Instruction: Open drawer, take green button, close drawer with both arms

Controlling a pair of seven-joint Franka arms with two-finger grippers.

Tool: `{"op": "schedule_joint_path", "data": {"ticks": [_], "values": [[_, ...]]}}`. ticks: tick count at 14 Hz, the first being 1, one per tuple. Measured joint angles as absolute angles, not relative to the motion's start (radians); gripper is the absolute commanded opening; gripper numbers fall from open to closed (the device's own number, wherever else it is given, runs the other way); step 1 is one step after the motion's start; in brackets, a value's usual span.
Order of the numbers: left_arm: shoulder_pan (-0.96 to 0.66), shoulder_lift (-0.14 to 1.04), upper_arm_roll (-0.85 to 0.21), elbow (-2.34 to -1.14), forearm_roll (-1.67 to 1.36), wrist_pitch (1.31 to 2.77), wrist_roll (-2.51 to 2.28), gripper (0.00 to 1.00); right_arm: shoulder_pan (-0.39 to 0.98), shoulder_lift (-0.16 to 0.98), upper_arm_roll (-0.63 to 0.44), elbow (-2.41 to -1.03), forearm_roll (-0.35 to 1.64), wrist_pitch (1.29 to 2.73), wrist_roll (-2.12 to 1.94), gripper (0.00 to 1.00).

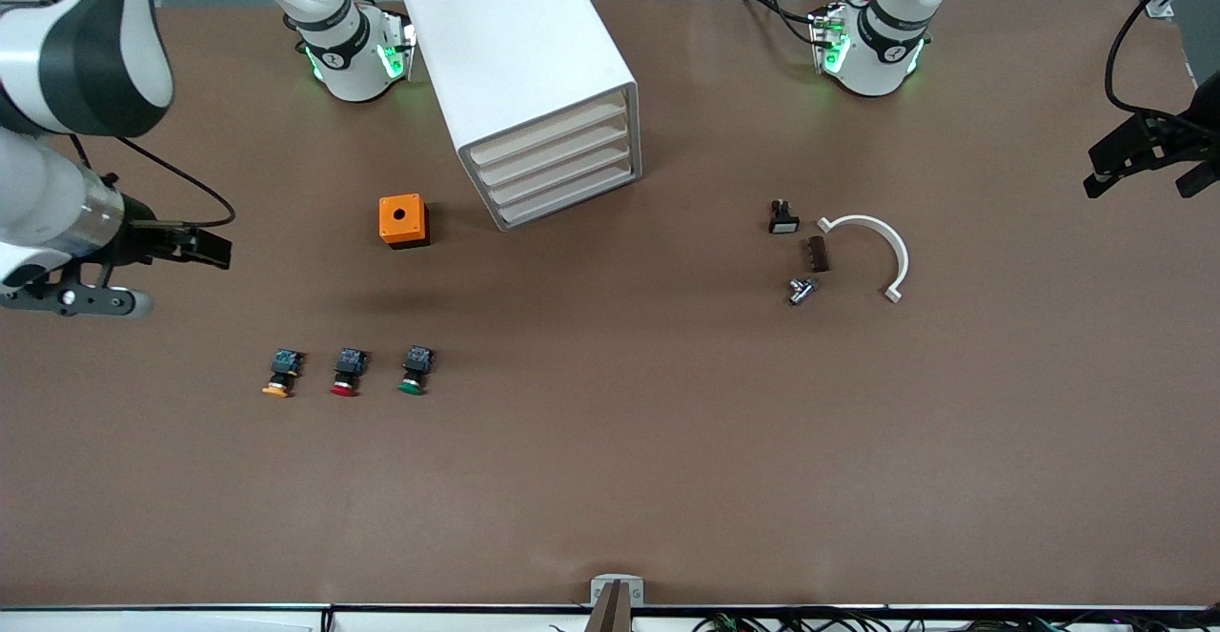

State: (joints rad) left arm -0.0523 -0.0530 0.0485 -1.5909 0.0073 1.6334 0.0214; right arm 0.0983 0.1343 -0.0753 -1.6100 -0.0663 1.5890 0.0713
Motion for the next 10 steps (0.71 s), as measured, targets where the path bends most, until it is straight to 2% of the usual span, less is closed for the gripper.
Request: {"op": "schedule_joint_path", "data": {"ticks": [6,10], "values": [[-0.056,-0.005,0.046,-1.549,0.007,1.634,0.022,0.99,-0.020,0.107,-0.076,-1.608,-0.006,1.547,-0.099,1.00],[-0.056,0.000,0.046,-1.544,0.007,1.633,0.023,0.99,-0.027,0.107,-0.067,-1.573,-0.003,1.512,-0.107,1.00]]}}
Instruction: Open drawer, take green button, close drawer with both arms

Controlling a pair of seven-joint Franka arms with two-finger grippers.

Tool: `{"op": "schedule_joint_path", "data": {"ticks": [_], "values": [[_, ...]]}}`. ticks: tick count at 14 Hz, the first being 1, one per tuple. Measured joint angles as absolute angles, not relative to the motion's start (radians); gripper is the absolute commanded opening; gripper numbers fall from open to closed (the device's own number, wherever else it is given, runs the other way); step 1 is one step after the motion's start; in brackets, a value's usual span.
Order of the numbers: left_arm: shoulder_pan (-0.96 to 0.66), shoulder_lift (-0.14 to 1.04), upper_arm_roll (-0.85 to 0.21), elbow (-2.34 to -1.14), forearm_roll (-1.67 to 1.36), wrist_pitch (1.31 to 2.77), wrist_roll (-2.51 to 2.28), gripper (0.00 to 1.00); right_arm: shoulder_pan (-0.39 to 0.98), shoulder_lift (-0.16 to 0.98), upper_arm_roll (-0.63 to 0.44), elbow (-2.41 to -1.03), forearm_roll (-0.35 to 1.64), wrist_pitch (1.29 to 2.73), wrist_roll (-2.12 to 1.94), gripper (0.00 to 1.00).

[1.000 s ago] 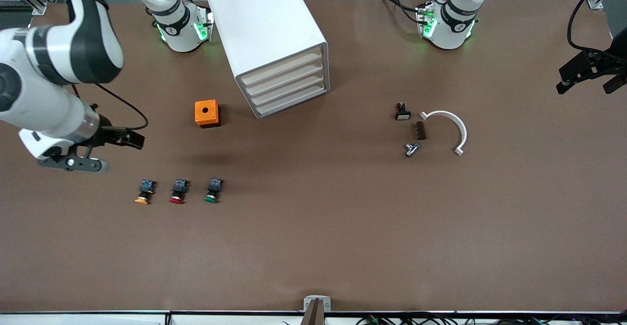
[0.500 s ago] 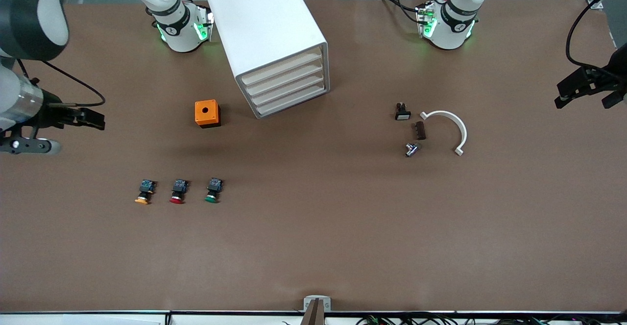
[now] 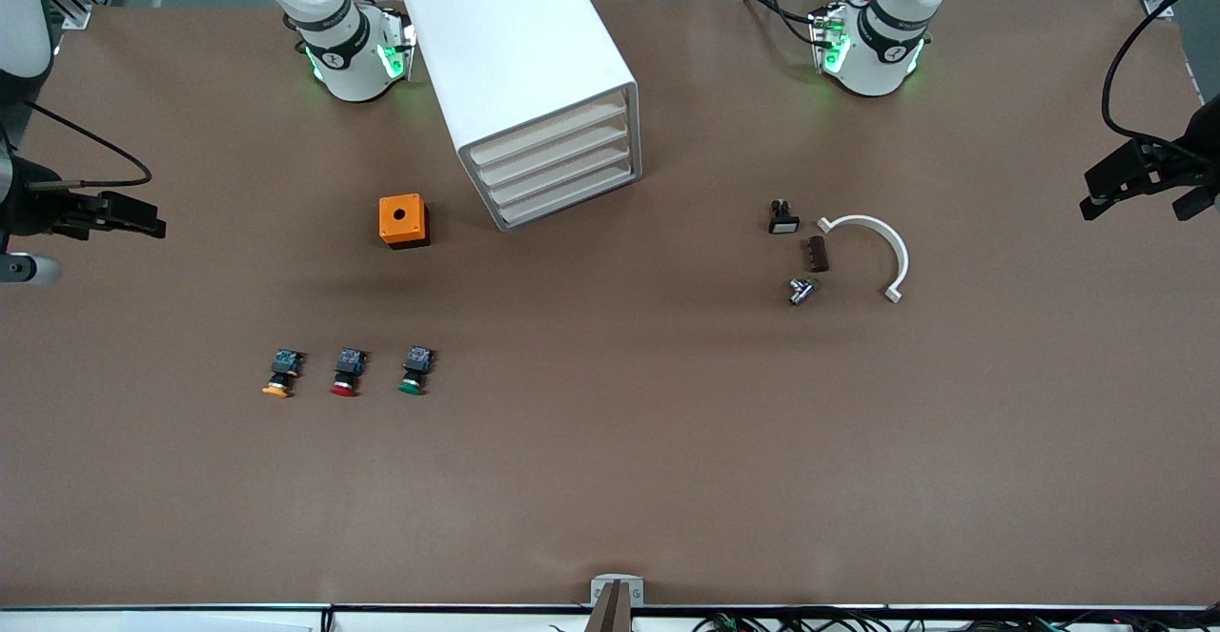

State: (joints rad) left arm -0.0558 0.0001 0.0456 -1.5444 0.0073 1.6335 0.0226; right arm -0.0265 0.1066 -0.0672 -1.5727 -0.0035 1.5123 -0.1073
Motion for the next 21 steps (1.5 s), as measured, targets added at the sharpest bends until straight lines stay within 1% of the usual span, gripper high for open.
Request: {"op": "schedule_joint_path", "data": {"ticks": [5,8,10,21], "values": [[-0.057,0.024,0.043,-1.544,0.007,1.634,0.023,0.99,-0.023,0.107,-0.054,-1.527,-0.004,1.480,-0.107,1.00],[-0.057,0.037,0.043,-1.534,0.007,1.631,0.023,0.99,-0.022,0.107,-0.053,-1.465,-0.005,1.357,-0.107,1.00],[-0.057,0.039,0.042,-1.528,0.006,1.615,0.023,0.99,-0.023,0.108,-0.054,-1.421,-0.005,1.318,-0.107,1.00],[-0.060,0.041,0.041,-1.526,0.005,1.605,0.023,0.99,-0.038,0.110,-0.060,-1.385,0.001,1.306,-0.107,1.00]]}}
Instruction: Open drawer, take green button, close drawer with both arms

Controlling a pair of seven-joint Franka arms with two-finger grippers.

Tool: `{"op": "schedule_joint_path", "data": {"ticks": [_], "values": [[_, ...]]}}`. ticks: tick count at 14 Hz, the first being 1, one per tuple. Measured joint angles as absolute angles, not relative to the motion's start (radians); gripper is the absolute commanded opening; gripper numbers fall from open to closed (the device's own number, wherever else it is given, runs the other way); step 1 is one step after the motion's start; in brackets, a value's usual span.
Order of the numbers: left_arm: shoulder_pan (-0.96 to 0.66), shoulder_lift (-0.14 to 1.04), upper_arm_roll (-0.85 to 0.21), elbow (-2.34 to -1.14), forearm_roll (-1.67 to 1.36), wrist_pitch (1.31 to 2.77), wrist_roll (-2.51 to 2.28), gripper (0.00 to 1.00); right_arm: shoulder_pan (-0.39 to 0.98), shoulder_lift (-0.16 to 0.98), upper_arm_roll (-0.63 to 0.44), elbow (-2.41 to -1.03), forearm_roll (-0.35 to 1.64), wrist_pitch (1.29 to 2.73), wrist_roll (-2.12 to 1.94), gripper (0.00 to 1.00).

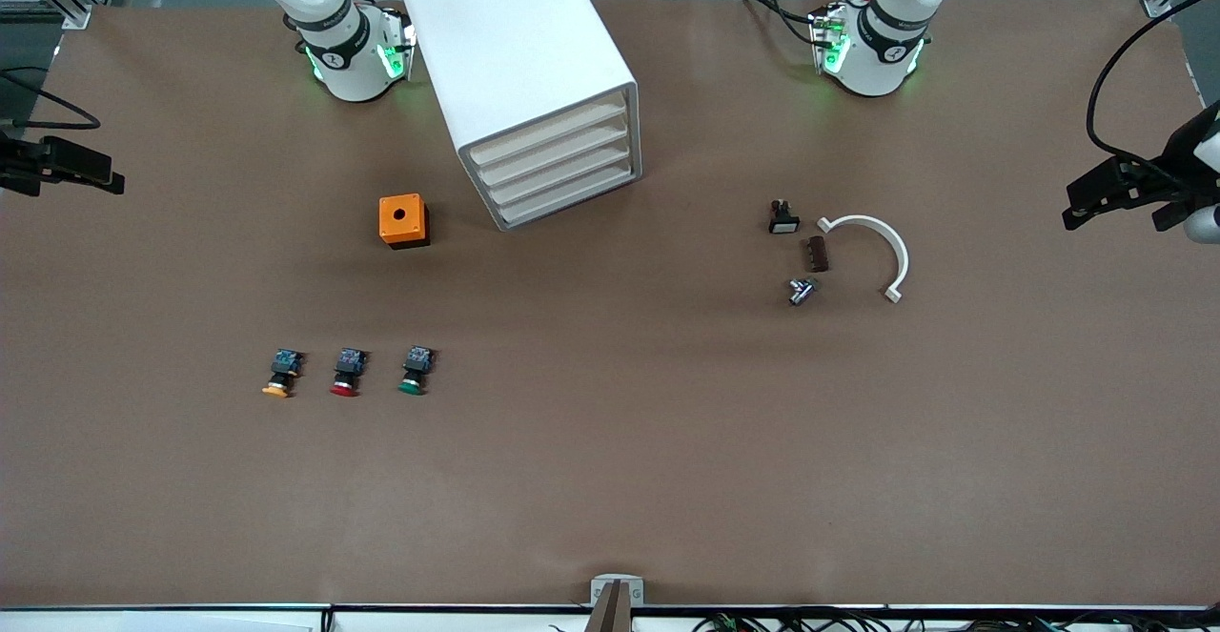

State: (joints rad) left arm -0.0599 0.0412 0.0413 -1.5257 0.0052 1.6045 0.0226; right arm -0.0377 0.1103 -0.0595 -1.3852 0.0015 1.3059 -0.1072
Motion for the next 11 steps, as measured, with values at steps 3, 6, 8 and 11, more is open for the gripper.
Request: {"op": "schedule_joint_path", "data": {"ticks": [3,6,8,11], "values": [[-0.062,0.041,0.041,-1.526,0.005,1.605,0.023,0.99,-0.037,0.106,-0.058,-1.377,0.003,1.308,-0.107,1.00],[-0.066,0.042,0.041,-1.526,0.005,1.604,0.022,0.99,-0.037,0.103,-0.056,-1.377,0.004,1.306,-0.107,1.00],[-0.068,0.043,0.041,-1.526,0.005,1.604,0.019,0.99,-0.037,0.102,-0.056,-1.379,0.004,1.305,-0.107,1.00],[-0.068,0.043,0.041,-1.526,0.005,1.604,0.019,0.99,-0.038,0.095,-0.058,-1.381,0.004,1.305,-0.107,1.00]]}}
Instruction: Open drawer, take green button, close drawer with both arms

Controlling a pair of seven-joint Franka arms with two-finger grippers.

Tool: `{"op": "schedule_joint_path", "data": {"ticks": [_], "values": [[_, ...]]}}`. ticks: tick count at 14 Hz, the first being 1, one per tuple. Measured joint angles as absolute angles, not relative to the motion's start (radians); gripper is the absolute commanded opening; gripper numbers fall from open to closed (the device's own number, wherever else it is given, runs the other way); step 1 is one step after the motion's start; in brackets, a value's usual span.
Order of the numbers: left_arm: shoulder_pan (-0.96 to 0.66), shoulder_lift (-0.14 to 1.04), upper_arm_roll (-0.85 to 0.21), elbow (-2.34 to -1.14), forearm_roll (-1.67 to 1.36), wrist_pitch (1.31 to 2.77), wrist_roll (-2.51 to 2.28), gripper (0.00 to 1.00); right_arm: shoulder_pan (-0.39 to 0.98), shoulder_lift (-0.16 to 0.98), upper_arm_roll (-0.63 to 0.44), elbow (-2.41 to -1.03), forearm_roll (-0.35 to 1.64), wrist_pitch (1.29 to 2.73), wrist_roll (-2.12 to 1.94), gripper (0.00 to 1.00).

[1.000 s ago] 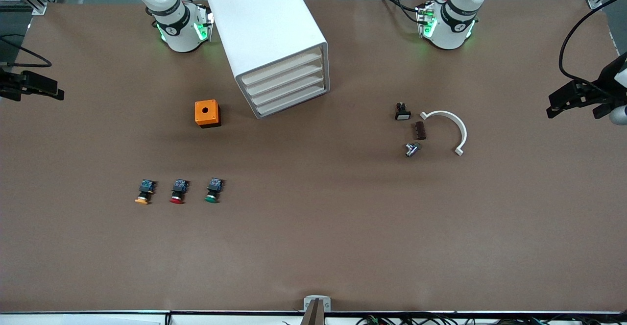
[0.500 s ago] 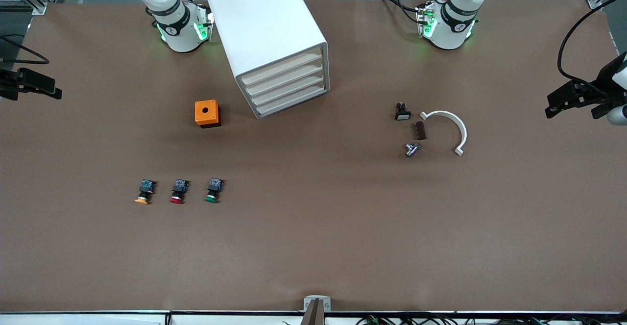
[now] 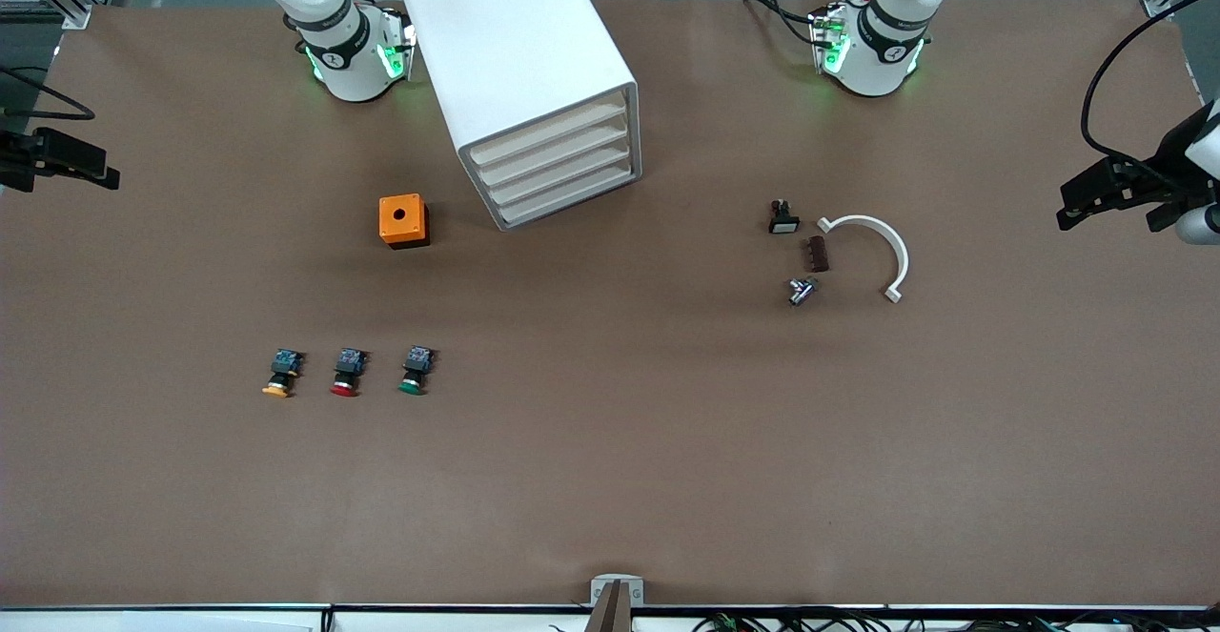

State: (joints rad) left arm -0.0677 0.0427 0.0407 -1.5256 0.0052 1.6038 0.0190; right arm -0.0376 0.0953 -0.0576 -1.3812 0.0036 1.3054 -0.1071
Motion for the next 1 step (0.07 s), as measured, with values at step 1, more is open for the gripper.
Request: {"op": "schedule_joint_path", "data": {"ticks": [1], "values": [[-0.068,0.043,0.041,-1.526,0.005,1.604,0.019,0.99,-0.037,0.092,-0.057,-1.382,0.004,1.305,-0.107,1.00]]}}
